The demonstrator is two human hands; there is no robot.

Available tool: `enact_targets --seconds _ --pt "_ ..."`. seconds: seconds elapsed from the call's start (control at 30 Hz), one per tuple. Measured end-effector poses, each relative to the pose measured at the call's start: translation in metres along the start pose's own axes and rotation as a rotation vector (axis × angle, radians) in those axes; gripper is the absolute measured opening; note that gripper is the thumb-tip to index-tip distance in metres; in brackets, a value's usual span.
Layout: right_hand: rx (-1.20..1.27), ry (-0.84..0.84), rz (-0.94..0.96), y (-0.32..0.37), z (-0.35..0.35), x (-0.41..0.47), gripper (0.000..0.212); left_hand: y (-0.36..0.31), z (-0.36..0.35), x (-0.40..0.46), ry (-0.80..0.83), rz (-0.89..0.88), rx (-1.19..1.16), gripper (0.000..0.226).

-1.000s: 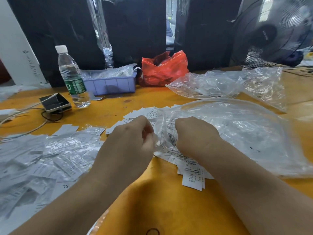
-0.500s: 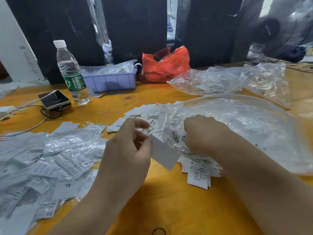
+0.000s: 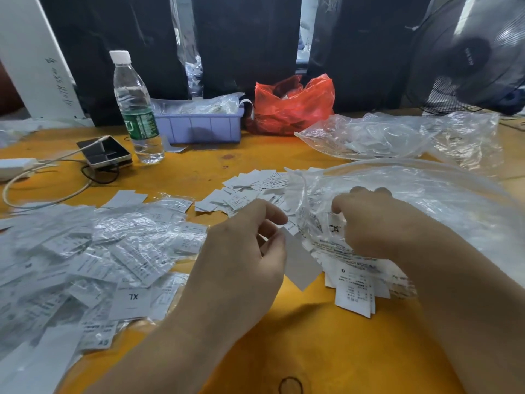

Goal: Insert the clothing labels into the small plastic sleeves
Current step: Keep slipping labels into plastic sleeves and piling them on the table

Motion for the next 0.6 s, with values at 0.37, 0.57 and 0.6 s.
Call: enact_targets --seconds 0.37,0.57,0.6 --pt "0.054 -0.020 0.109 0.0034 -0.0052 -0.0004 0.036 0.0013 -0.0081 -0.0039 0.056 -0.011 0.005 0.019" --pt "0.125 -0.142 0.072 0.0018 0.0013 -0.0013 0.043 0.0033 -0.0093 -0.0034 0.075 0.003 0.004 0.020" --pt "0.143 -0.169 0.070 0.0020 0.0033 -0.0022 0.042 0.0034 -0.0096 -0.0035 0.078 0.004 0.003 0.019"
Point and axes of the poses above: each hand's wrist, its own x-axis towards the middle knuckle, its own z-axis out of the back of the hand, y = z × x, the point moved 2 cm from there along x, towards the middle knuckle, and after that the axes turned 2 degrees about z, right-handed, at the moved point
